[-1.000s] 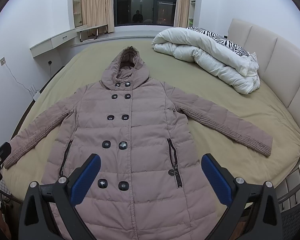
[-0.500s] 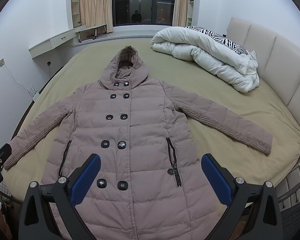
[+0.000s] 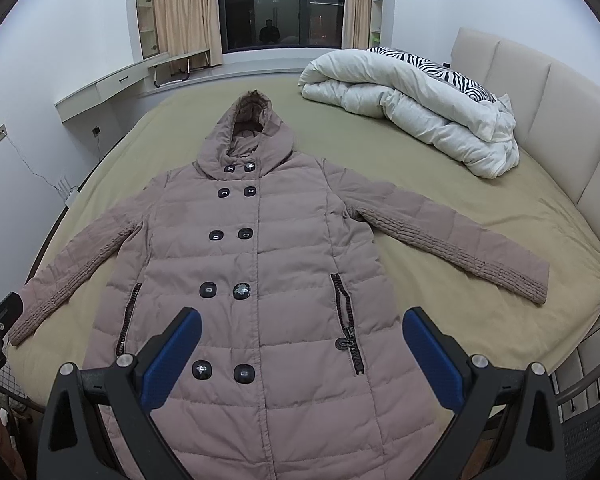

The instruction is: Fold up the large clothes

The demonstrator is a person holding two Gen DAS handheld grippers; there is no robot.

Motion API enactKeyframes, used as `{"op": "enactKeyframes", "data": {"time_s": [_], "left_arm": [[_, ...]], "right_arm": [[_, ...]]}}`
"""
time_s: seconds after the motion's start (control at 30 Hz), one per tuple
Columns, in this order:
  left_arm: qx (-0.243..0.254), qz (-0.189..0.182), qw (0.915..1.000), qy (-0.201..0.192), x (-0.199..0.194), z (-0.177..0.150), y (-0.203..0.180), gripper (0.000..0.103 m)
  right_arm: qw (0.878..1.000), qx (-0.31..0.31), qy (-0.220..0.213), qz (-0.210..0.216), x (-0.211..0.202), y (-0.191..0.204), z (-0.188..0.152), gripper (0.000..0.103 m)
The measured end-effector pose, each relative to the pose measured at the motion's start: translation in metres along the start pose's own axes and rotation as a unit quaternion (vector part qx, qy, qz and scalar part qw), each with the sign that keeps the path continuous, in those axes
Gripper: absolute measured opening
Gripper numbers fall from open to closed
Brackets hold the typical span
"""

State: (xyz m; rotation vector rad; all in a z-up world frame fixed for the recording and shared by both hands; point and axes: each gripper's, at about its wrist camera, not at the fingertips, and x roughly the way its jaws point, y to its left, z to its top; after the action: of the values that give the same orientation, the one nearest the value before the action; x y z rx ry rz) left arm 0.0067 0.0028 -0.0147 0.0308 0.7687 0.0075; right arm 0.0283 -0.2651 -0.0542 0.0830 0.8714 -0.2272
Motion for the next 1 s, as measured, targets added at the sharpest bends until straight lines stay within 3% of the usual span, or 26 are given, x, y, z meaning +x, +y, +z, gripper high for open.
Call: {"op": "enactKeyframes", "data": {"time_s": [0.8,0.9,1.0], "left_arm": [[0.013,-0.002,0.9997,0.021,0.043,0.007,-0.018,0.103],[0.014,-0.024,0.9990,0.034,0.054,0.005,-0.022,0.103],[0.009,-0.065,0.9959,0.063,0.075,-0.001,-0.027,0.103]], "right_arm": [[1.000,0.012,0.020,0.003,0.031,-0.014,0.012,0.103],[0.998,0.046,0.005,0.030,0.031,-0.034,0.014,0.103],[0.986,0.141,-0.030,0.078,0.041,-0.097,0.016,0.103]]}}
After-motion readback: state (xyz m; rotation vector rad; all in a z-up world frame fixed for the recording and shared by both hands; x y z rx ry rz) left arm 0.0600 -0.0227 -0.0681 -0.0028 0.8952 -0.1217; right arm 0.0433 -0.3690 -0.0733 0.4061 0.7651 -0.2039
